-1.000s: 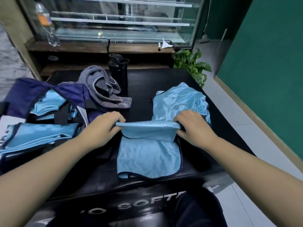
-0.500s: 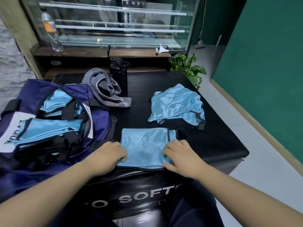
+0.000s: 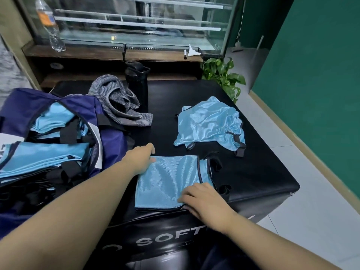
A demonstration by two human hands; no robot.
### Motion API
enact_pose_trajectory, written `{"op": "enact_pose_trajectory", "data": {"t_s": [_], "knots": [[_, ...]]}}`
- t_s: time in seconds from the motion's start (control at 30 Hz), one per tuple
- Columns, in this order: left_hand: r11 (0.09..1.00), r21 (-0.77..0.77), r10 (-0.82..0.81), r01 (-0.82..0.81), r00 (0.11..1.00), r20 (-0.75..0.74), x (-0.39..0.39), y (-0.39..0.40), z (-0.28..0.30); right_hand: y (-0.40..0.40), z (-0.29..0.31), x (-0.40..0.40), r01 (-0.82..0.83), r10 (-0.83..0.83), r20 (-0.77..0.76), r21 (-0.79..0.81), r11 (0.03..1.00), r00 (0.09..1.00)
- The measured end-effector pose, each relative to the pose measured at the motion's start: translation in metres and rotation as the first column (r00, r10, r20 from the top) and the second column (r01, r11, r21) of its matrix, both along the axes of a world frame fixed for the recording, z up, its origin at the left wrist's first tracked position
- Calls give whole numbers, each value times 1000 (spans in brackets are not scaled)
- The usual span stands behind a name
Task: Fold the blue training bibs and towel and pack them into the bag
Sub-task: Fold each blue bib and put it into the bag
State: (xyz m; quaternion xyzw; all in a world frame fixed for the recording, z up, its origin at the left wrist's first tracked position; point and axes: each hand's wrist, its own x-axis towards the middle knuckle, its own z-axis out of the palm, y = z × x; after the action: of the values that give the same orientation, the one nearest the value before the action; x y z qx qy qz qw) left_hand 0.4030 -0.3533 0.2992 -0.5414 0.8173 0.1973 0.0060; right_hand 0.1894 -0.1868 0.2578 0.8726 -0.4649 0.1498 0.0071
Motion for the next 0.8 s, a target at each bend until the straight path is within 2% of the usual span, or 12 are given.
{"op": "enact_pose_trajectory", "data": {"t_s": [0.13, 0.27, 0.33, 0.47, 0.6, 0.7, 0.73, 0.8], "knots": [[996, -74, -42, 49, 995, 93, 8, 17, -1, -11, 4, -20, -46, 41, -69, -75, 996, 997], [978, -162, -88, 133, 962, 258, 14, 52, 8, -32, 19, -45, 188, -212, -81, -236, 954, 974], [972, -153, -123, 177, 943, 310, 17, 74, 9, -31, 22, -46, 214, -231, -71, -193, 958, 970], [948, -192, -157, 256, 896, 416, 28, 104, 1, 0, 21, -37, 7, -7, -43, 0, 1000, 999], [959, -108, -234, 262, 947, 220, 40, 121, 1, 24, 1, -39, -40, 50, -68, 136, 990, 996], [874, -311, -389, 373, 921, 13, 56, 118, -4, 26, -11, -38, 3, 11, -91, 148, 989, 996], [871, -284, -439, 400, 894, -88, 61, 116, -5, 26, -14, -37, 19, -9, -69, 144, 989, 998], [897, -142, -441, 418, 860, -257, 67, 115, -8, 26, -15, -34, 44, -45, 10, 130, 991, 999]]}}
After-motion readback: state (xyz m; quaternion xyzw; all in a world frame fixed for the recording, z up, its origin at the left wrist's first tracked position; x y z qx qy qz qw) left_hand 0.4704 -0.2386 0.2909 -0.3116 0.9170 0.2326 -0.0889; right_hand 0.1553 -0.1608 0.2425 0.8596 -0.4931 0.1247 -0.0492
